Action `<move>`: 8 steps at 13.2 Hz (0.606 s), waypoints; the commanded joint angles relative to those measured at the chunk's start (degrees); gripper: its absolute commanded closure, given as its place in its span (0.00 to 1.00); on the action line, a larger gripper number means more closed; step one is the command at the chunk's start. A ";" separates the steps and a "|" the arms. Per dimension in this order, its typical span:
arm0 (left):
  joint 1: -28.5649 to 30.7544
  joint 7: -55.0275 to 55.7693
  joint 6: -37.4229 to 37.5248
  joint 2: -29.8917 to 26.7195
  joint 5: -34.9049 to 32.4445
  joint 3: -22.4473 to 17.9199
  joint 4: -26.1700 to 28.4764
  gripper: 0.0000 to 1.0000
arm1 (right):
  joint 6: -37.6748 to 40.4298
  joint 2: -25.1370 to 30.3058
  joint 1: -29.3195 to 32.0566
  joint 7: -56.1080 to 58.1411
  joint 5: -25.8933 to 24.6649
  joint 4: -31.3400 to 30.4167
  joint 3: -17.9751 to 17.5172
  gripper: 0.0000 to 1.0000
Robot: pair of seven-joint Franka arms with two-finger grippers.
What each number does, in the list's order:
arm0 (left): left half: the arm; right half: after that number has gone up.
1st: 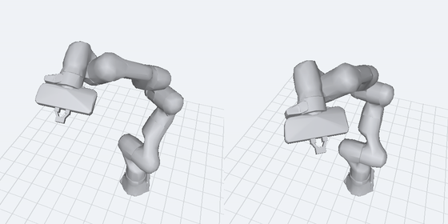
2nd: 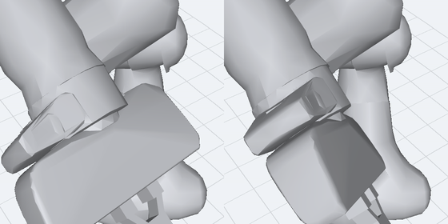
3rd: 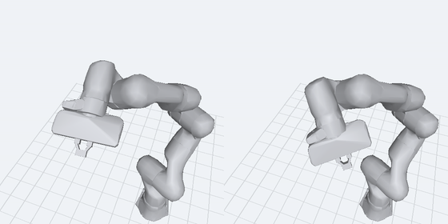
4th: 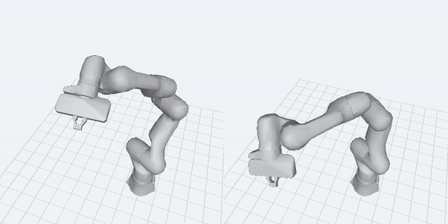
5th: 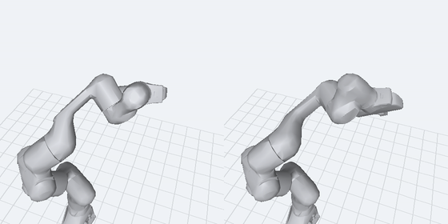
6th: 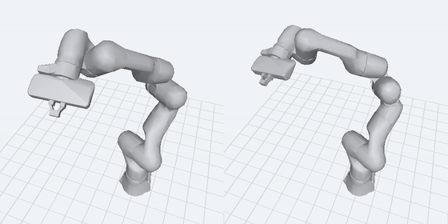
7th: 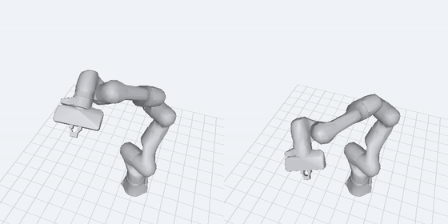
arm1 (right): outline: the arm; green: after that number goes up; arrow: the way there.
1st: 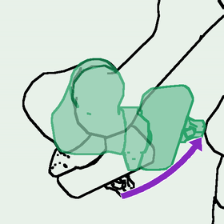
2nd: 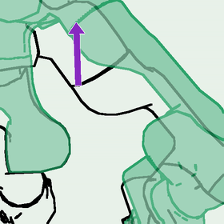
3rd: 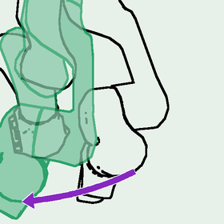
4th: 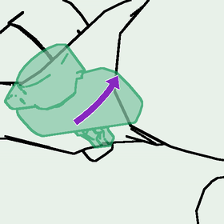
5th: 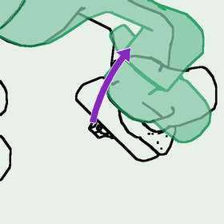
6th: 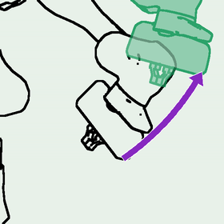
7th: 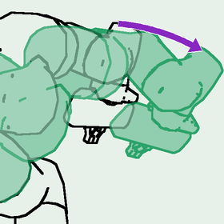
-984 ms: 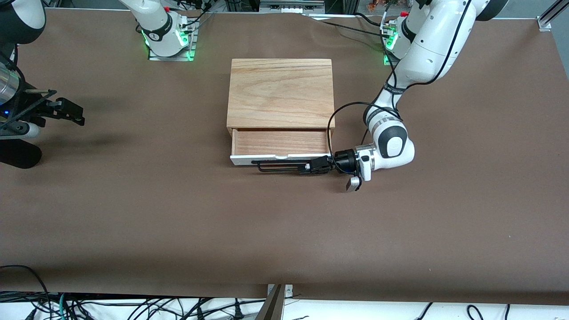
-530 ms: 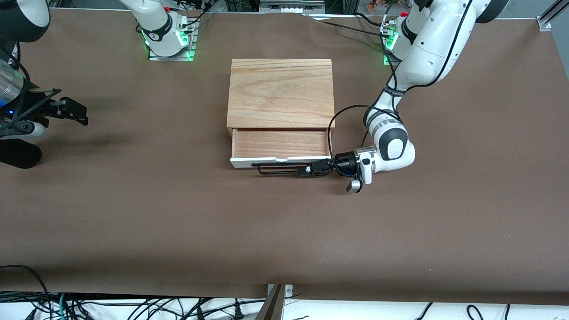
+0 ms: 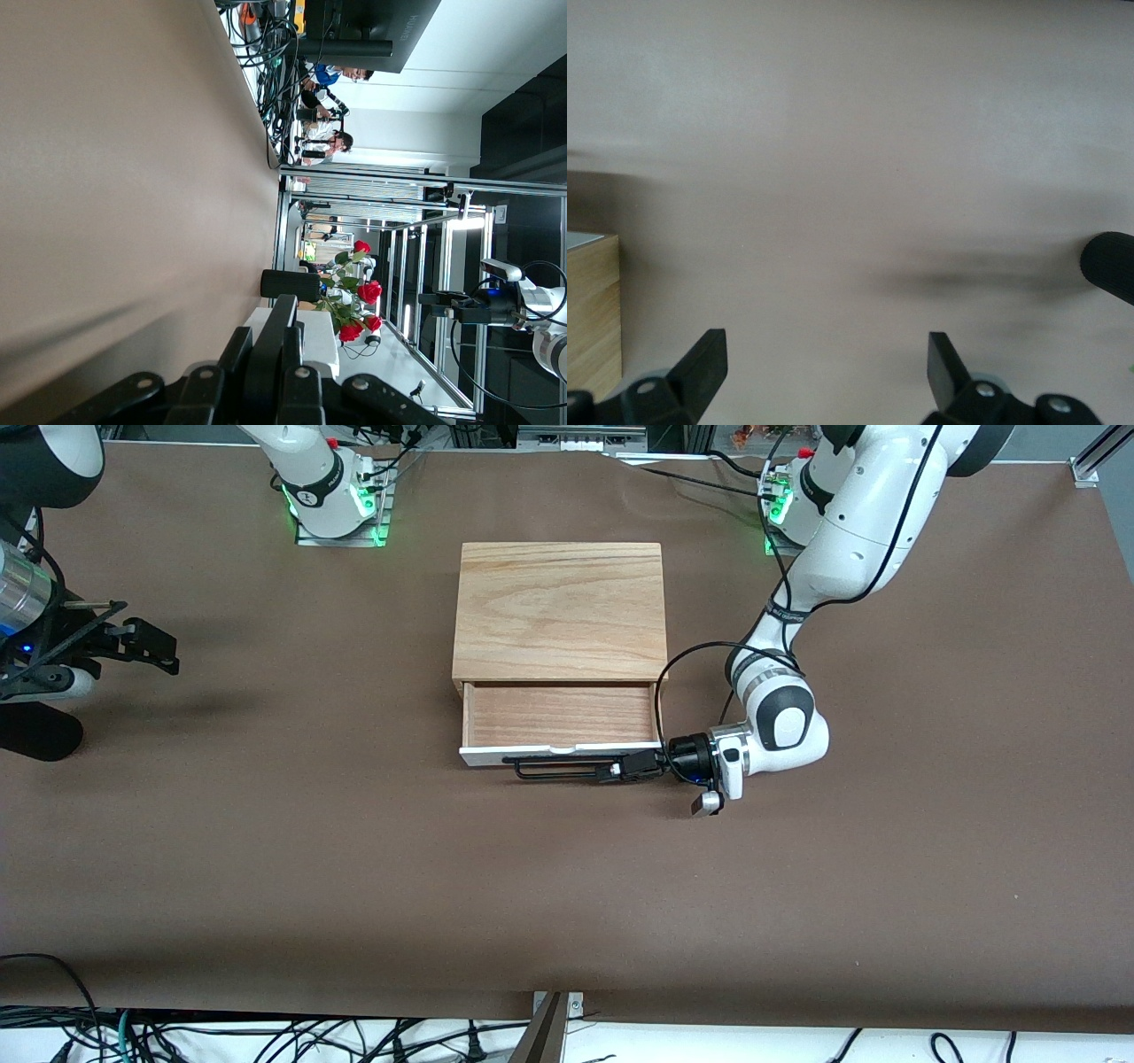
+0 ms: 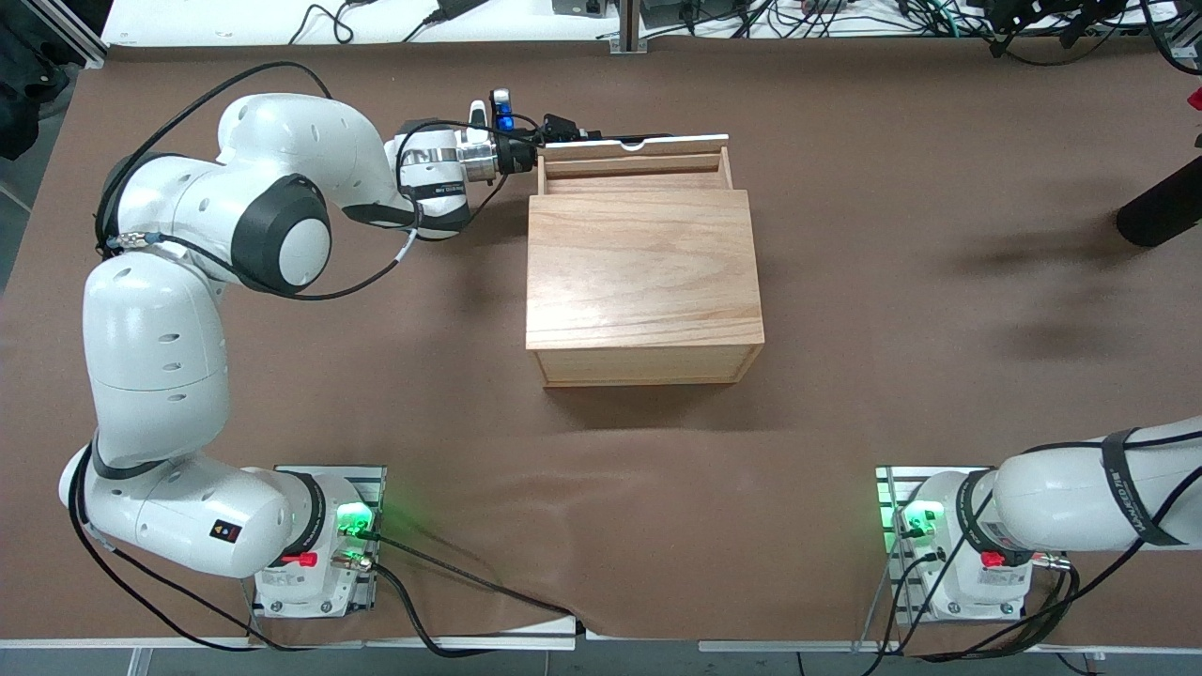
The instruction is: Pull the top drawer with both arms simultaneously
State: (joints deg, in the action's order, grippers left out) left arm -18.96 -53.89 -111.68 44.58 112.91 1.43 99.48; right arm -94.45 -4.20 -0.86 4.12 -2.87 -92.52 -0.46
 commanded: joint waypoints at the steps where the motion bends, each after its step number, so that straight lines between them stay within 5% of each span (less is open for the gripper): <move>1: 2.18 1.95 -1.70 1.12 0.99 -1.78 -3.68 0.97 | 0.50 0.59 0.15 -0.96 -0.03 0.24 0.11 0.00; 3: 2.18 1.69 -1.70 1.12 0.99 -1.78 -3.33 0.86 | 0.41 0.59 0.07 -0.87 -0.12 0.24 -0.07 0.00; 5: 2.18 1.25 -1.53 0.77 0.99 -1.78 -2.54 0.40 | 0.32 0.59 0.07 -0.87 -0.12 0.24 -0.07 0.00; 6: 2.26 -0.58 -1.44 0.51 0.99 -1.61 -1.58 0.00 | 0.24 0.59 0.07 -0.87 -0.12 0.24 -0.07 0.00; 8: 2.27 -2.44 -1.53 -0.72 0.99 -1.52 -0.43 0.00 | 0.15 0.59 0.07 -0.87 -0.12 0.24 -0.07 0.00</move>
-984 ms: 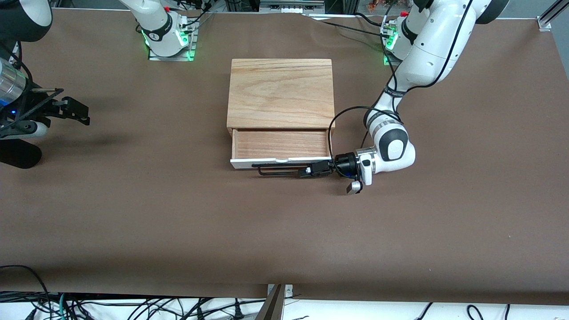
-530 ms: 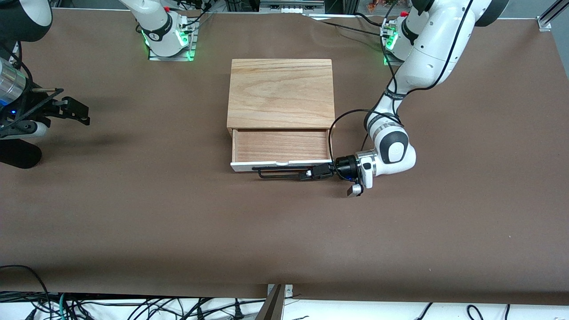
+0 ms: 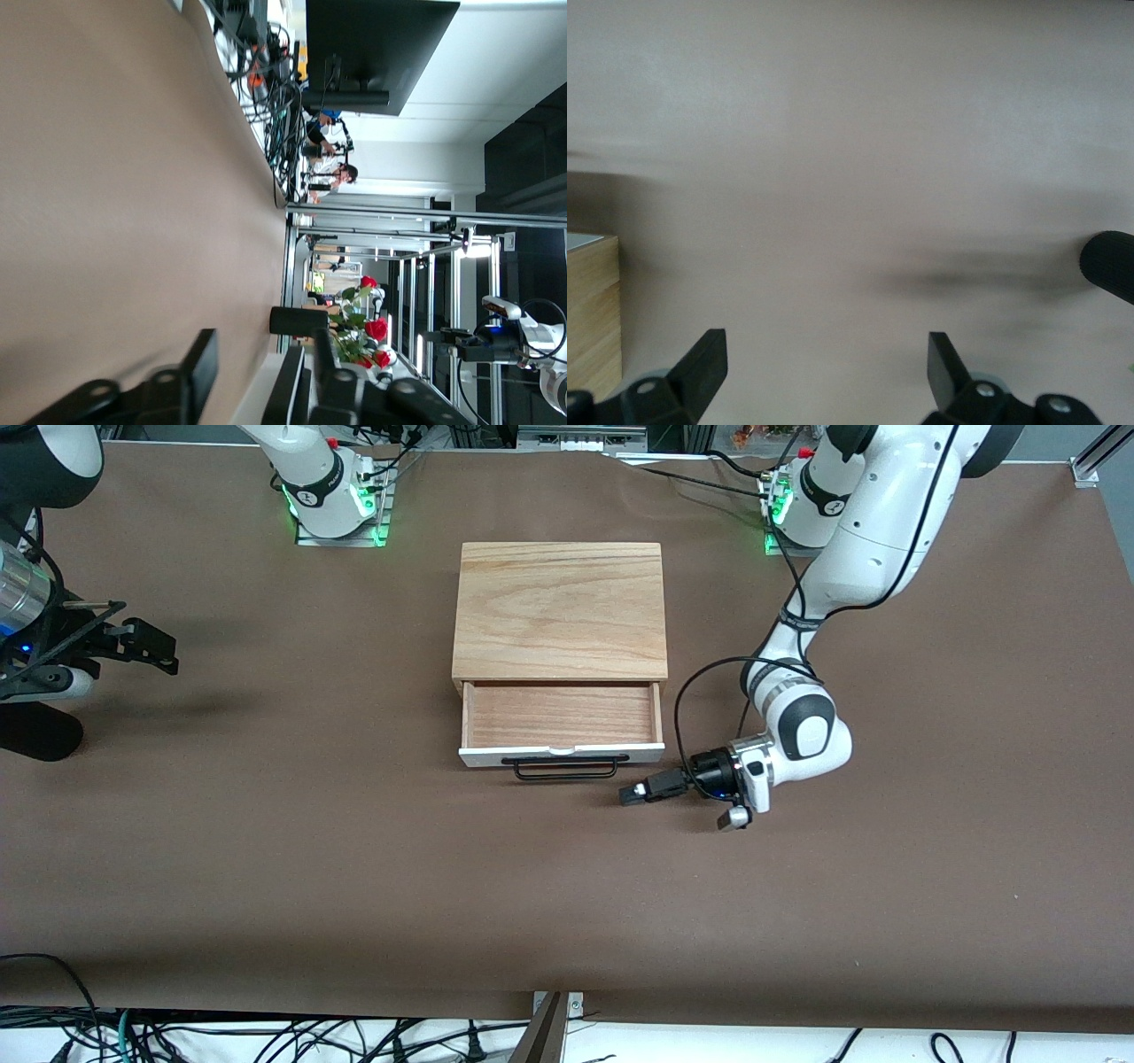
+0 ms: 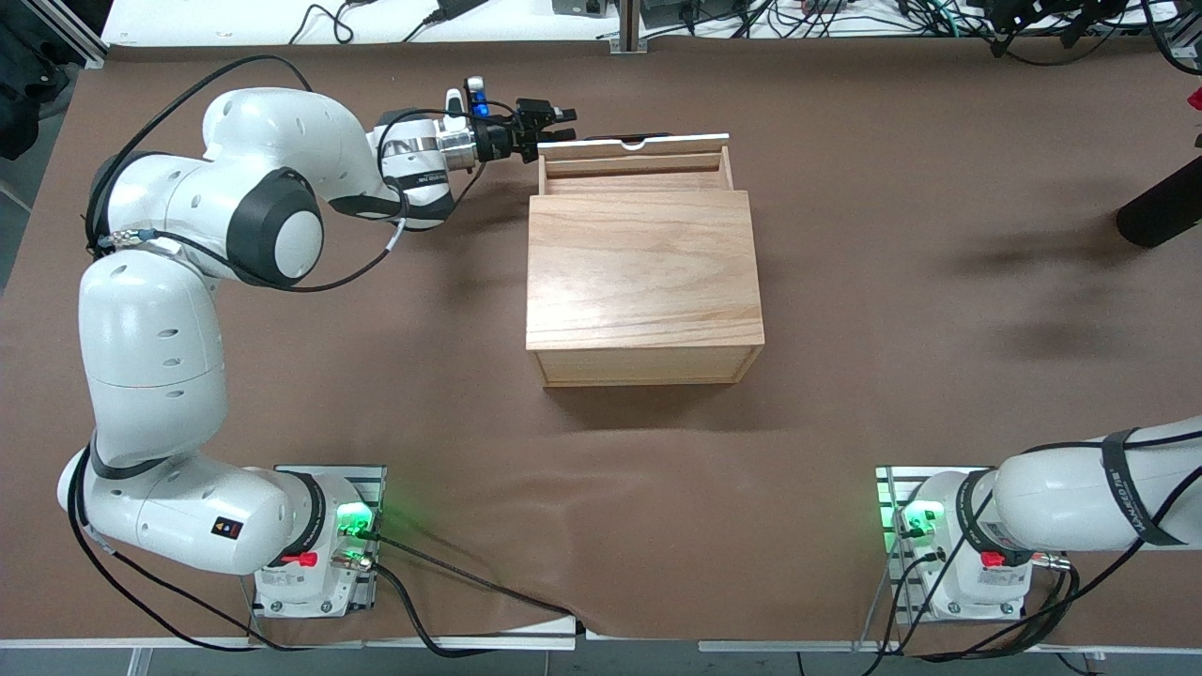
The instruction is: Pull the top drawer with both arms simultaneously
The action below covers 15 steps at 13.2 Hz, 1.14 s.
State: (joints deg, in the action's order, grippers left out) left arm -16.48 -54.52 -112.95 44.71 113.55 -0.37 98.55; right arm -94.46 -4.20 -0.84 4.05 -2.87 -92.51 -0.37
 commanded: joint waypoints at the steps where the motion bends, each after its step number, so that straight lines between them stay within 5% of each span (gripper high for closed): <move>1: -0.22 -1.64 -0.34 -1.12 0.36 0.28 0.51 0.00 | 0.24 0.59 0.05 -0.80 -0.03 0.23 -0.16 0.00; 15: -0.57 -4.28 1.58 -2.61 0.00 0.37 3.49 0.00 | 0.24 0.50 -0.04 -0.62 -0.30 0.23 -0.16 0.00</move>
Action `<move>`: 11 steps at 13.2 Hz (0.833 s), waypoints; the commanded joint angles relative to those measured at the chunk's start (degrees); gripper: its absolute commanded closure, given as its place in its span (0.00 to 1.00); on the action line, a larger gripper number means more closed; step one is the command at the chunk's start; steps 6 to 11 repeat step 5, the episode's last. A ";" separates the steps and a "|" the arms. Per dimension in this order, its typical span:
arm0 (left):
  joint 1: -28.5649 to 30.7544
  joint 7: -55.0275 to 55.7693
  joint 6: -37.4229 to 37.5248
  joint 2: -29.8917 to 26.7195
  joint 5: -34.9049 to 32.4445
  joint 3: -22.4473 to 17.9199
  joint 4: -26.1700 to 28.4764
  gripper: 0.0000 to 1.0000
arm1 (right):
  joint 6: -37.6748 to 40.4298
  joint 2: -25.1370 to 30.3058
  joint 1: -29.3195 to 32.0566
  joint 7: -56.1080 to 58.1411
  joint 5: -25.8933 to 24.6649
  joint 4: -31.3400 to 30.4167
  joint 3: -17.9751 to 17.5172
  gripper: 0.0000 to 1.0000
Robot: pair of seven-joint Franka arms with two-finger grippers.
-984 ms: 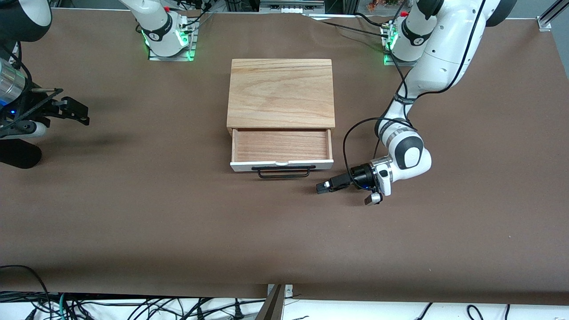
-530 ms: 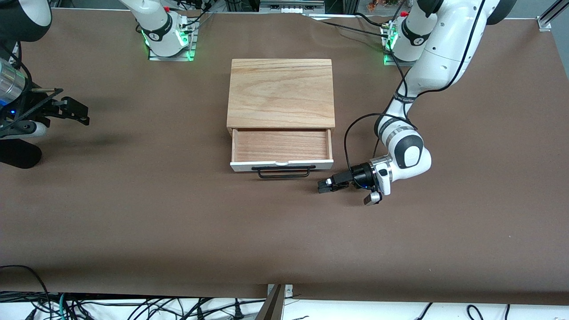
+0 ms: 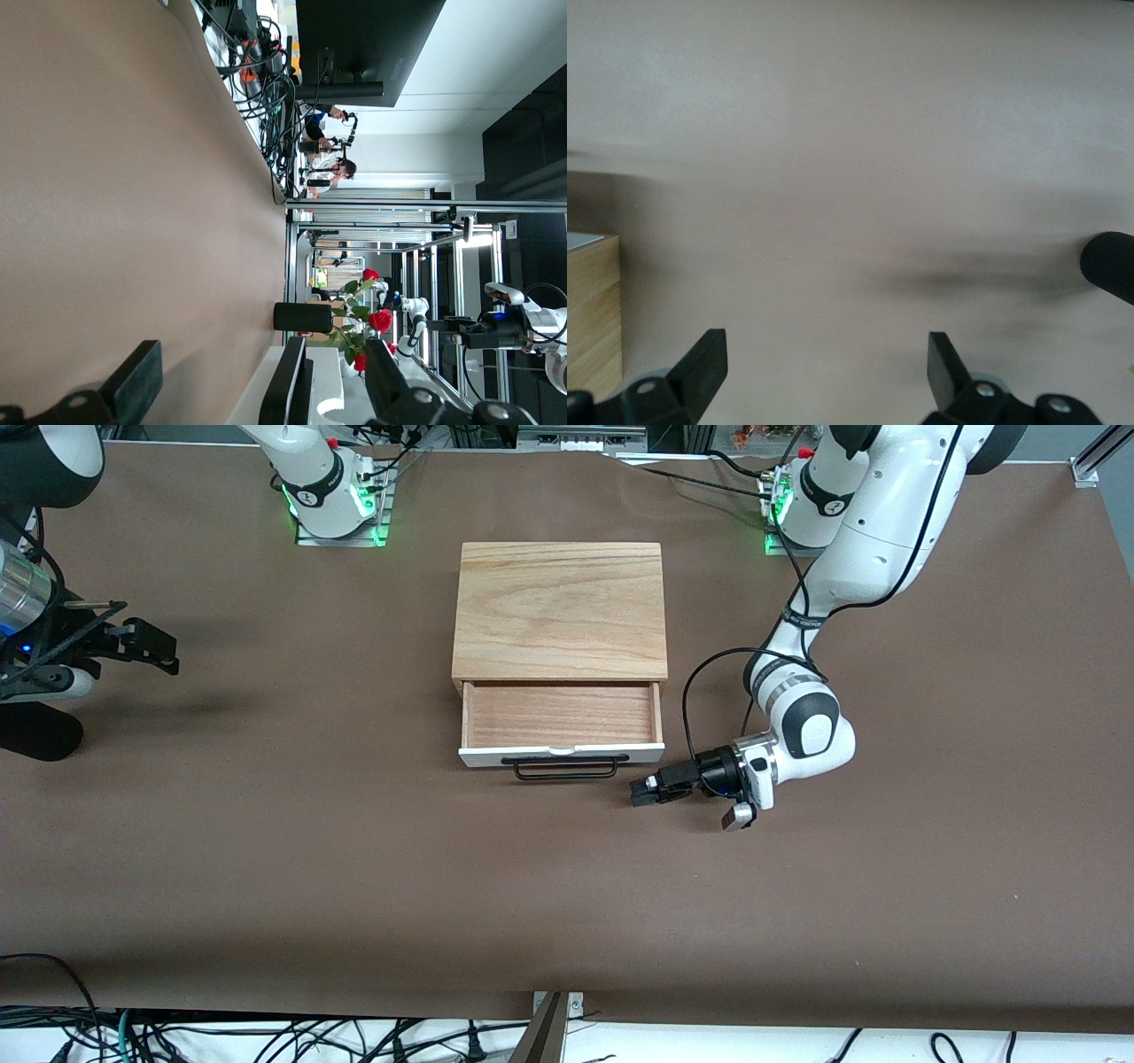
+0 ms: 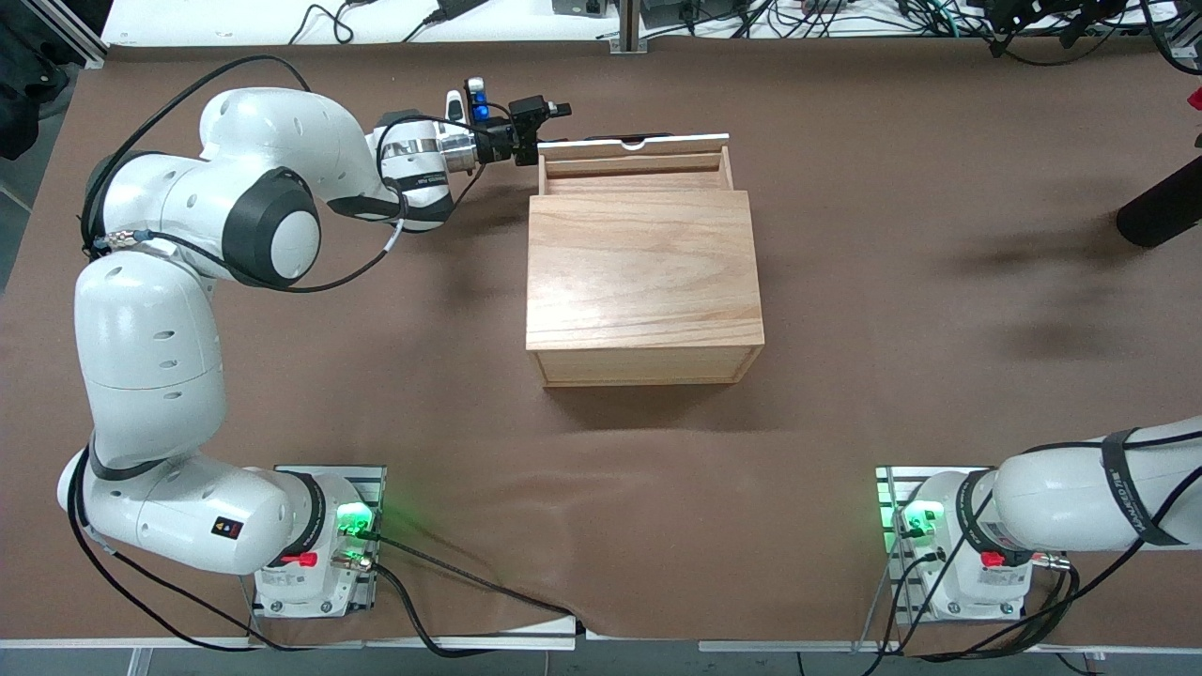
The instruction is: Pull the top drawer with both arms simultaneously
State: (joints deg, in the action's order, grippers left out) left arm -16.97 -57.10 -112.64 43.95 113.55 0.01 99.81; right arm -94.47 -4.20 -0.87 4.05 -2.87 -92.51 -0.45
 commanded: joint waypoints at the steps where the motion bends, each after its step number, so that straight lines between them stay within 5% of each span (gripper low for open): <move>1: 0.00 -2.14 4.33 -1.59 0.01 -0.01 2.41 0.00 | 0.34 0.50 -0.01 -0.62 -0.21 0.22 -0.07 0.00; 11: 0.09 -3.99 7.96 -1.32 -0.08 -0.10 3.64 0.00 | 0.43 0.50 -0.01 -0.62 -0.12 0.31 -0.07 0.00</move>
